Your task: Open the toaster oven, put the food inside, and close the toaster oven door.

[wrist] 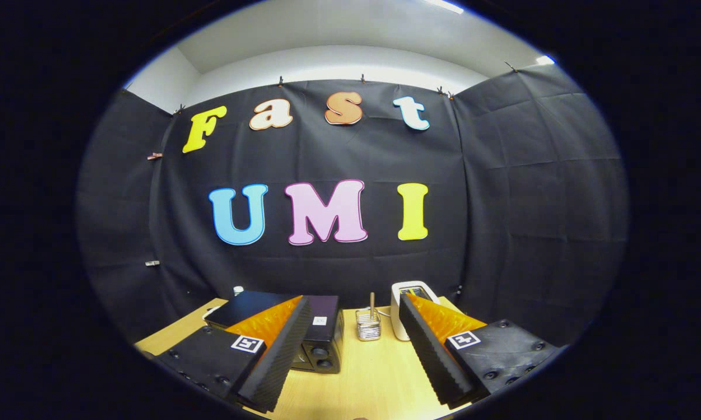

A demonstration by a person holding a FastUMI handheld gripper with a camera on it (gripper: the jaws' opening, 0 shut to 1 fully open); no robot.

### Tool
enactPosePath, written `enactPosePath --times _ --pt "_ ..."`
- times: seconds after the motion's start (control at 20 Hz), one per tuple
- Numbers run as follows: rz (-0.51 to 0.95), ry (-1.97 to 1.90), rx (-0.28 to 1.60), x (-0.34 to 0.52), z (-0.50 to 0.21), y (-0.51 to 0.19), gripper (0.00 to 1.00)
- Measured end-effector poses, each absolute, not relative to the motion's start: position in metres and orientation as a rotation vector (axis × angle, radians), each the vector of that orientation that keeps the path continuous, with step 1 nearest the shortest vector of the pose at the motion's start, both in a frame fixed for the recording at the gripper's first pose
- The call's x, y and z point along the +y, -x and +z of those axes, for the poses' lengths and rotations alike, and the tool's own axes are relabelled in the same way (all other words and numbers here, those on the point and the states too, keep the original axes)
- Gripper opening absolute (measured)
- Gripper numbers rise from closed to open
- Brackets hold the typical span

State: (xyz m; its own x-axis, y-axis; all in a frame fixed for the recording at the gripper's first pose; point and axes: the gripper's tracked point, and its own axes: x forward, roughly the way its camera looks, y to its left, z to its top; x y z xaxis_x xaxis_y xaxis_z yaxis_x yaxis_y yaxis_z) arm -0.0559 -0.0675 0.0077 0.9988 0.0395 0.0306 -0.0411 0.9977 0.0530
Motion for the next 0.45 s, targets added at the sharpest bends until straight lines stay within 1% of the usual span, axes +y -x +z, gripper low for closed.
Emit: enactPosePath --times 0.45 --pt "0.06 -0.034 -0.014 -0.038 0.004 0.061 0.98"
